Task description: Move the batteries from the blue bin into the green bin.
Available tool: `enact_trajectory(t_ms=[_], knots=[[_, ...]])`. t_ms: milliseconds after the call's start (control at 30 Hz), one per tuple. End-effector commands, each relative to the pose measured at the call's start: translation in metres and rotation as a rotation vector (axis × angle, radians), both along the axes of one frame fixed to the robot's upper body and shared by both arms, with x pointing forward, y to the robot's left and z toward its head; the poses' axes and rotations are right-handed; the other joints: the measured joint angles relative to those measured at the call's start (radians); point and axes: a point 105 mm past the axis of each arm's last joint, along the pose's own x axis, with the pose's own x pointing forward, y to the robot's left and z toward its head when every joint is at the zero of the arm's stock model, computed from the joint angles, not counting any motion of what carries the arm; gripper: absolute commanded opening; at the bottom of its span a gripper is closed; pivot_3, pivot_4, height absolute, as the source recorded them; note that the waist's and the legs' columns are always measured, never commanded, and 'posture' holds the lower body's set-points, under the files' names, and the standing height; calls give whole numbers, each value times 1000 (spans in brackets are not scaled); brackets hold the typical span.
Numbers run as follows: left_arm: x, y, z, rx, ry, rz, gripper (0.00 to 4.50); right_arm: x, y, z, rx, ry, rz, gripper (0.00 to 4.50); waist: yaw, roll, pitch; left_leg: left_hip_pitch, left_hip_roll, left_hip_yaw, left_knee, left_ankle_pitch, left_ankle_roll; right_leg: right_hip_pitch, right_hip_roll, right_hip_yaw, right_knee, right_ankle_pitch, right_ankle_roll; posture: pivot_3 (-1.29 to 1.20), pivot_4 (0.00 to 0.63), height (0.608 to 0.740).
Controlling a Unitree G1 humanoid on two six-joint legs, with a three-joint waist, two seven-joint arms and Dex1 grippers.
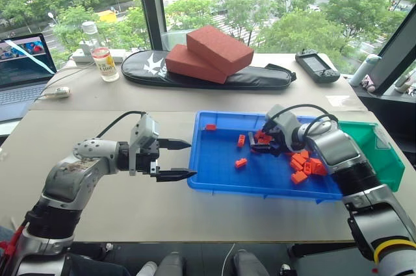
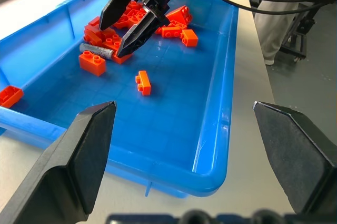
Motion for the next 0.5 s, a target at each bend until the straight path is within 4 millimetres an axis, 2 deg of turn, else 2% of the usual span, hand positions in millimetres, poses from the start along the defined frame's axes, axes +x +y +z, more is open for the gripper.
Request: enact_trajectory(t_ms=[33,500], knots=[[-3,1,11,-4,-59,-6,4500,-12,-3,-8,14,62,15,4057,0,0,0,0,0,0,0,0,0,0,0,0,0,0,0,0,150,740],[-4,0,10,0,-59,-8,4500,-11,-5,-15,2,73,0,4057,0,-1,0,1,0,0,0,0,0,1,0,0,0,0,0,0,150,740]])
